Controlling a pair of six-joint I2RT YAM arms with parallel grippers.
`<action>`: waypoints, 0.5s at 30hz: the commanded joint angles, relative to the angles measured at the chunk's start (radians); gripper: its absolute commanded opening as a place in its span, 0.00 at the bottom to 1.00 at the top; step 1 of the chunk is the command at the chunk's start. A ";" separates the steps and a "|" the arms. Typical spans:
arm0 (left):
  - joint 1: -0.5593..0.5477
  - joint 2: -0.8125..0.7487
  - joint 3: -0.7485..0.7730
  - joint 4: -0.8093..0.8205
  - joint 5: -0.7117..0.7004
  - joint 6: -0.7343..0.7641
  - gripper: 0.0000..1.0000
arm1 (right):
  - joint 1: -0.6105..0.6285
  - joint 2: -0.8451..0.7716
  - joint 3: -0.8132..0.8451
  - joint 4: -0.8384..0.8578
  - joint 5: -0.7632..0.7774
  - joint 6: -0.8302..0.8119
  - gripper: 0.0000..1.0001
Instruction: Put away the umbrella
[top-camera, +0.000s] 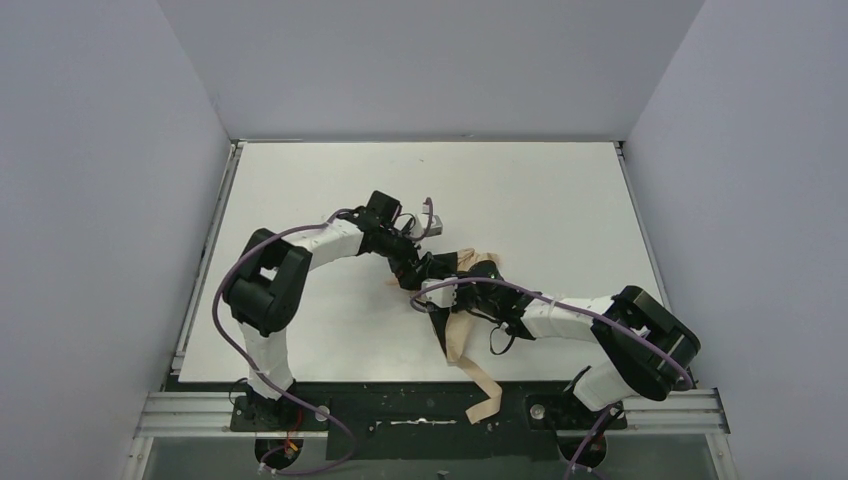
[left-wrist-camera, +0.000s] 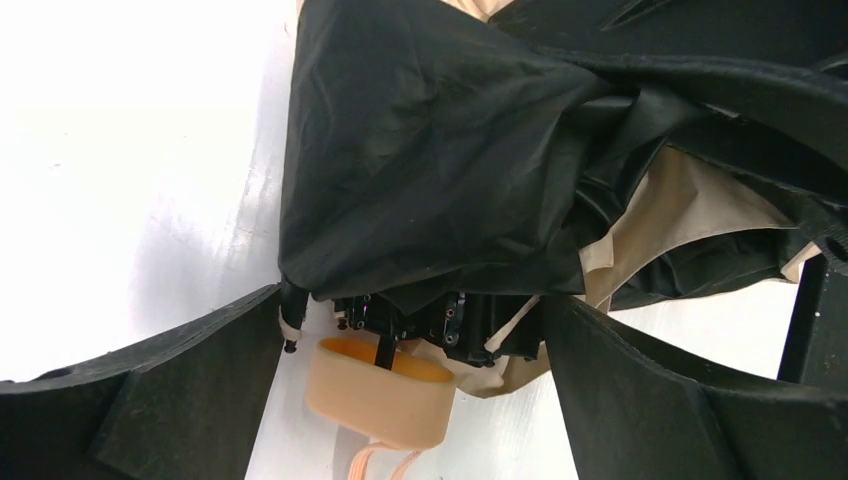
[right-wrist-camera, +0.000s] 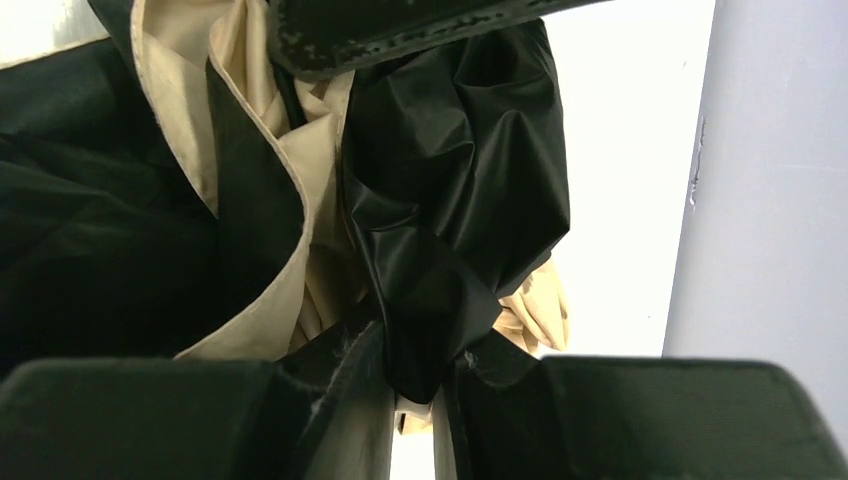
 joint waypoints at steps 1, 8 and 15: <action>-0.013 0.020 0.029 0.011 0.080 -0.004 0.95 | 0.012 -0.016 -0.008 0.051 -0.002 0.022 0.11; -0.058 0.036 -0.025 0.026 0.068 0.025 0.96 | 0.014 0.006 -0.015 0.112 0.018 0.057 0.11; -0.082 0.043 -0.054 0.041 -0.011 0.073 0.56 | 0.014 0.013 -0.025 0.163 0.029 0.090 0.11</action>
